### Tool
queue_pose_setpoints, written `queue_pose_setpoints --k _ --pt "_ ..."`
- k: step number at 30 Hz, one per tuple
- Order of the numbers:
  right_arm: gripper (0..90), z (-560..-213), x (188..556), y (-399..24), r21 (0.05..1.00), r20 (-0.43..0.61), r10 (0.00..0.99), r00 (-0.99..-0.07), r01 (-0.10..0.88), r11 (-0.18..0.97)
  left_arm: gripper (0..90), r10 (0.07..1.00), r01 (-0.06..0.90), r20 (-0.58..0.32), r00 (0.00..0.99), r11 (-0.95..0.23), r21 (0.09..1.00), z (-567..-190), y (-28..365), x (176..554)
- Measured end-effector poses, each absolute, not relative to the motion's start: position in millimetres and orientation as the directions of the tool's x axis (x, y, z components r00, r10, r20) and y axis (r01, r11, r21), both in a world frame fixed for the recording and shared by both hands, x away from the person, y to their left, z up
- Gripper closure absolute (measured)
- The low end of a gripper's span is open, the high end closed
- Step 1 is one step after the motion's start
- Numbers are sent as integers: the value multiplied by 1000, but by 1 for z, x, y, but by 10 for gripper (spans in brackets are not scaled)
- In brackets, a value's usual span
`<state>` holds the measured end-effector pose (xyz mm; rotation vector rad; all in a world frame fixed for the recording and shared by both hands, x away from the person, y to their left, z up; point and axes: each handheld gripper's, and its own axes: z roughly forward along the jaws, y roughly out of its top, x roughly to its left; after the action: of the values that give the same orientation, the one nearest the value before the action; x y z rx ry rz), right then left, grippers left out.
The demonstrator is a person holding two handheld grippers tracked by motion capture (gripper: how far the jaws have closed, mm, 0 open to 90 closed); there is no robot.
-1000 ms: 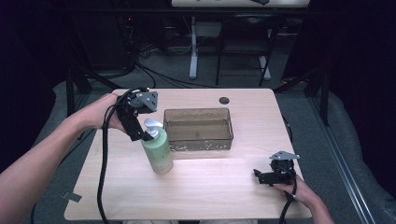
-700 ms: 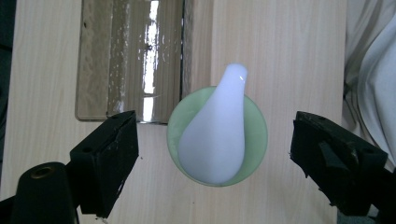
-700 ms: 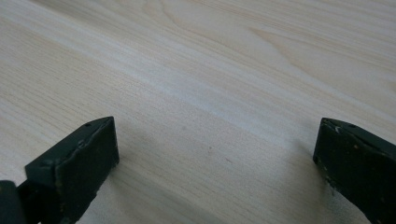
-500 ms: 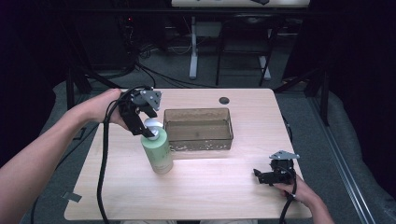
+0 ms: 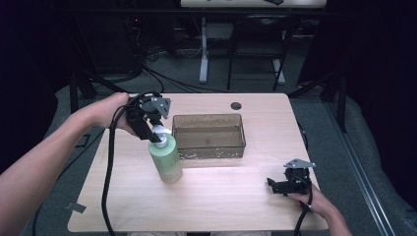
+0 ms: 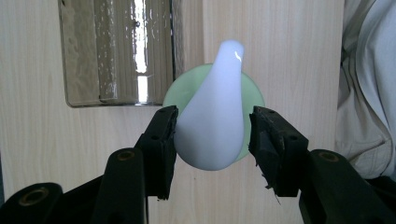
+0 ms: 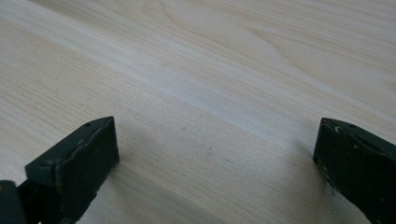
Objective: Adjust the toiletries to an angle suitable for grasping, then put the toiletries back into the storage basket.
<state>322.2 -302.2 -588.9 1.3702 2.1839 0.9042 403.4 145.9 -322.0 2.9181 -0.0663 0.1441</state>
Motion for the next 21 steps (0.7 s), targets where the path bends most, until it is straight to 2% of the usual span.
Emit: queue_pose_setpoints --k 11,21 --pt "0 -589 322 -302 707 0 900 -435 637 308 542 -66 -87 113 991 -979 187 -326 137 405" --pt "0 -589 322 -302 708 2 902 -433 637 304 621 -94 -114 124 988 -980 163 -326 133 406"
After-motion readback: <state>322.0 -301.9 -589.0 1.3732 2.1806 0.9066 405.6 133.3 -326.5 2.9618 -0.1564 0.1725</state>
